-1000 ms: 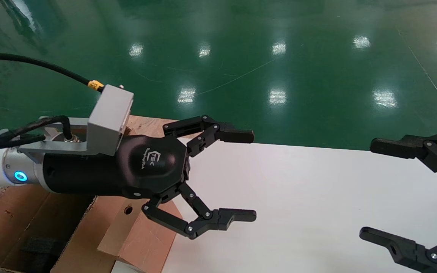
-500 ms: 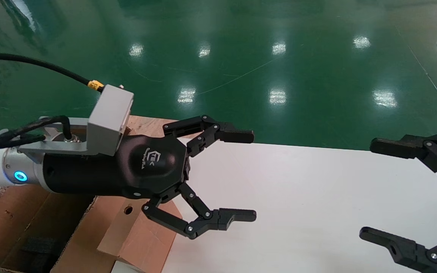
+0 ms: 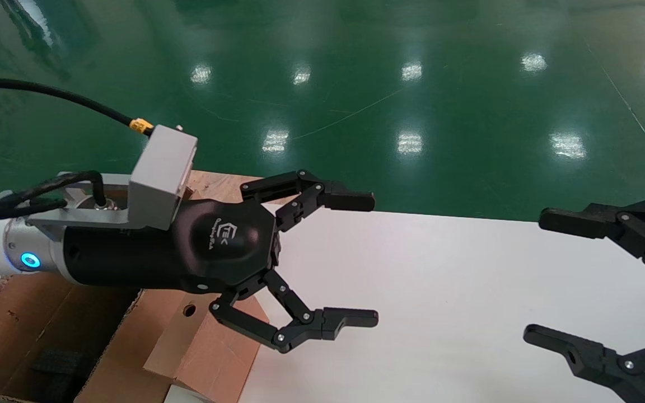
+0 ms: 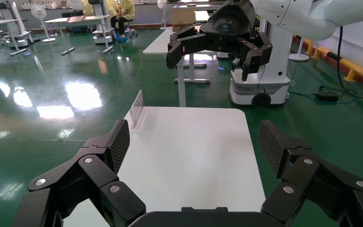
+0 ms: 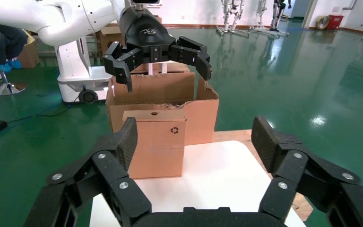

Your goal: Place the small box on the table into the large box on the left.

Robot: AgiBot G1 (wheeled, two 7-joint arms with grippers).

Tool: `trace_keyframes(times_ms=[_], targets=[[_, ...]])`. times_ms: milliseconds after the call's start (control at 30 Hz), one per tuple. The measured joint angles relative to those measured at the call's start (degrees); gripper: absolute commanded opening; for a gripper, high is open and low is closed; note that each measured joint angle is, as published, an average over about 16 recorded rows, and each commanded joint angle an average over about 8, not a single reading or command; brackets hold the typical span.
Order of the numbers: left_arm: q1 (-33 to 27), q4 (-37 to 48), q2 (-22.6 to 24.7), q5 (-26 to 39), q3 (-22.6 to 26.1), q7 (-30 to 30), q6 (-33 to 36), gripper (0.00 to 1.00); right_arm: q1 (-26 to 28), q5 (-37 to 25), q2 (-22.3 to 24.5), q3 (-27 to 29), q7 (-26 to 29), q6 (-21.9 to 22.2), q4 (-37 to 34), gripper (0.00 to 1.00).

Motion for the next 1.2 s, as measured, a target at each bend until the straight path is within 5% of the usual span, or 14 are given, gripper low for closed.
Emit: trace_keyframes(times_ms=[233, 633, 1200], targets=[[-3.57, -1.68, -1.77, 8.04, 2.24, -3.71, -2.43, 1.00, 0.01, 0.01, 0.00, -0.02, -0.01, 0.00, -0.01, 0.00], [-12.74, -3.25, -3.52, 26.60, 9.89, -18.33, -2.37, 1.00, 0.02, 0.01, 0.01, -0.04, -0.03, 0.00, -0.03, 0.00], [-18.74, -2.80, -0.66, 38.59, 15.61, -28.76, 0.69, 1.00, 0.02, 0.01, 0.02, -0.06, -0.04, 0.01, -0.06, 0.00]])
